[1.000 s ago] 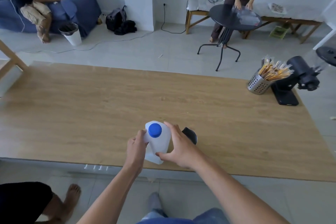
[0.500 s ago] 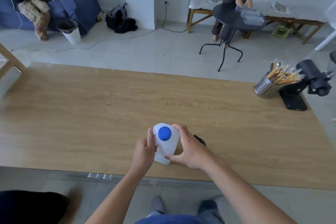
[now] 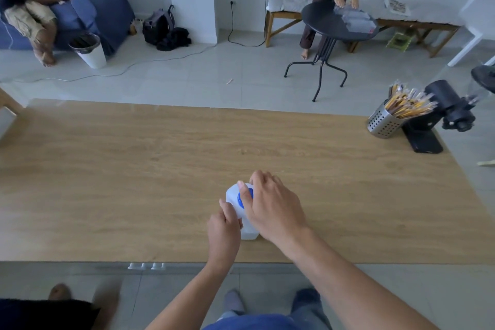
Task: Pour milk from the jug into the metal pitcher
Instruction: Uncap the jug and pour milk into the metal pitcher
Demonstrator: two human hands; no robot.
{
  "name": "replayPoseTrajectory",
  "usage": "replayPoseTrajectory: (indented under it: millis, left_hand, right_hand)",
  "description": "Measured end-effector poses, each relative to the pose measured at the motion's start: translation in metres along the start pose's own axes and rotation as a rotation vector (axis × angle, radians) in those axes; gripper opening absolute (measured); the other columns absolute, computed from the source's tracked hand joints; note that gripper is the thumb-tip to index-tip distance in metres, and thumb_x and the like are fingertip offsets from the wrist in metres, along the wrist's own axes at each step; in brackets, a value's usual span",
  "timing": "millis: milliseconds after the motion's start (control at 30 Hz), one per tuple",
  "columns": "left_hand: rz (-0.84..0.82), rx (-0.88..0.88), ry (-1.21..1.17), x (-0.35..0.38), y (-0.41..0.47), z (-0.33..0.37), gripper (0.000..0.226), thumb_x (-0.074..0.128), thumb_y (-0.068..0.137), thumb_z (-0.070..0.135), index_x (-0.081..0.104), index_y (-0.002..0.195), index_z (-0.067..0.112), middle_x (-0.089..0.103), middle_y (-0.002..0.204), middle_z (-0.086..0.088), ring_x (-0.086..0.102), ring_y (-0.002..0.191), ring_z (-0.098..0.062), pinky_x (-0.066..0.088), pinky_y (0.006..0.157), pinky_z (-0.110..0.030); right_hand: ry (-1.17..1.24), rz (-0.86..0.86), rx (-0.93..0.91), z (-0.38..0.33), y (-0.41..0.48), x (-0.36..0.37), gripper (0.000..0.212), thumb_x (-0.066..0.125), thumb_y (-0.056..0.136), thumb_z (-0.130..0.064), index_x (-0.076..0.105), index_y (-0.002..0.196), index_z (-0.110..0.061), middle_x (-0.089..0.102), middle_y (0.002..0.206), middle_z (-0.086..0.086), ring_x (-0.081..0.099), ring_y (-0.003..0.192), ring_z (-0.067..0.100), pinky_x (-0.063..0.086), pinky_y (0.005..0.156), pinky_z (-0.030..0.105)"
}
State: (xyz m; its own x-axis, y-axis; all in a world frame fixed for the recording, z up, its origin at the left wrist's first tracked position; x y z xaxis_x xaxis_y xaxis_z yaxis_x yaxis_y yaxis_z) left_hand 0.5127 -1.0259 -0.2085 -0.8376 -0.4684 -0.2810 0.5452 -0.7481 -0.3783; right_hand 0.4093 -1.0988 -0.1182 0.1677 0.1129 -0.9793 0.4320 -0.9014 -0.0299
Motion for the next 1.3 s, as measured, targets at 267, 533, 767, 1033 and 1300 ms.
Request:
replayPoseTrajectory:
  millis: [267,533,767,1033,1300]
  left_hand:
    - [0.003,-0.041,-0.016,0.001,-0.002,0.005,0.055,0.032,0.118,0.034,0.03,0.068,0.009,0.035,0.057,-0.001,0.025,0.052,-0.013,0.026,0.06,-0.037]
    - [0.04,-0.039,-0.053,0.01,0.002,-0.002,0.049,0.035,0.118,0.019,0.028,0.069,0.018,0.028,0.048,0.011,0.022,0.045,-0.009,0.023,0.05,-0.03]
    - [-0.008,0.006,0.004,0.003,0.017,0.0,0.056,0.034,0.113,0.02,0.021,0.06,0.03,0.025,0.054,0.01,0.018,0.053,-0.013,0.02,0.057,-0.035]
    - [-0.03,0.084,0.037,0.0,0.02,0.005,0.051,0.031,0.118,0.029,0.019,0.069,0.024,0.022,0.06,0.008,0.023,0.066,-0.022,0.019,0.06,-0.036]
    - [-0.024,0.066,0.046,-0.001,0.021,0.004,0.051,0.03,0.119,0.034,0.022,0.074,0.014,0.02,0.067,-0.002,0.026,0.069,-0.02,0.02,0.055,-0.029]
  right_hand:
    - [-0.129,-0.052,0.076,-0.023,0.011,0.006,0.048,0.044,0.111,-0.061,0.036,0.105,-0.014,0.033,0.06,-0.003,0.051,0.064,0.029,0.019,0.044,0.034]
    - [-0.16,0.03,-0.259,-0.002,0.017,0.02,0.049,0.084,0.087,-0.053,0.058,0.096,-0.012,0.03,0.054,-0.005,0.03,0.037,0.021,0.014,0.041,0.023]
    - [-0.148,0.028,-0.513,0.019,0.007,0.006,0.029,0.064,0.107,-0.036,0.057,0.133,-0.025,0.052,0.113,0.01,0.058,0.082,0.027,0.041,0.05,0.037]
    - [0.132,0.028,-0.41,0.056,0.007,-0.013,0.037,0.06,0.113,-0.027,0.052,0.148,-0.033,0.046,0.136,-0.001,0.061,0.113,0.025,0.061,0.073,0.045]
    - [0.458,-0.113,0.129,0.161,0.002,0.022,0.05,0.065,0.111,-0.038,0.048,0.157,-0.032,0.049,0.145,-0.016,0.061,0.116,0.009,0.052,0.106,0.035]
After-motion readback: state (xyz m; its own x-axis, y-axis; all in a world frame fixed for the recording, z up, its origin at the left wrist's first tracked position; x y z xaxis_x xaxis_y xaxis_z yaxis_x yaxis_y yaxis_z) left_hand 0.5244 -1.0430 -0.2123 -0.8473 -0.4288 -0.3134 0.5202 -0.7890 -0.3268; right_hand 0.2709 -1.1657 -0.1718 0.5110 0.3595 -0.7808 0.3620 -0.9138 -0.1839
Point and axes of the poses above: each hand's wrist, its own y-axis towards the middle knuckle, its own x-axis out of the palm, z = x × y, the point moved 3 cm from there along y, towards the middle knuckle
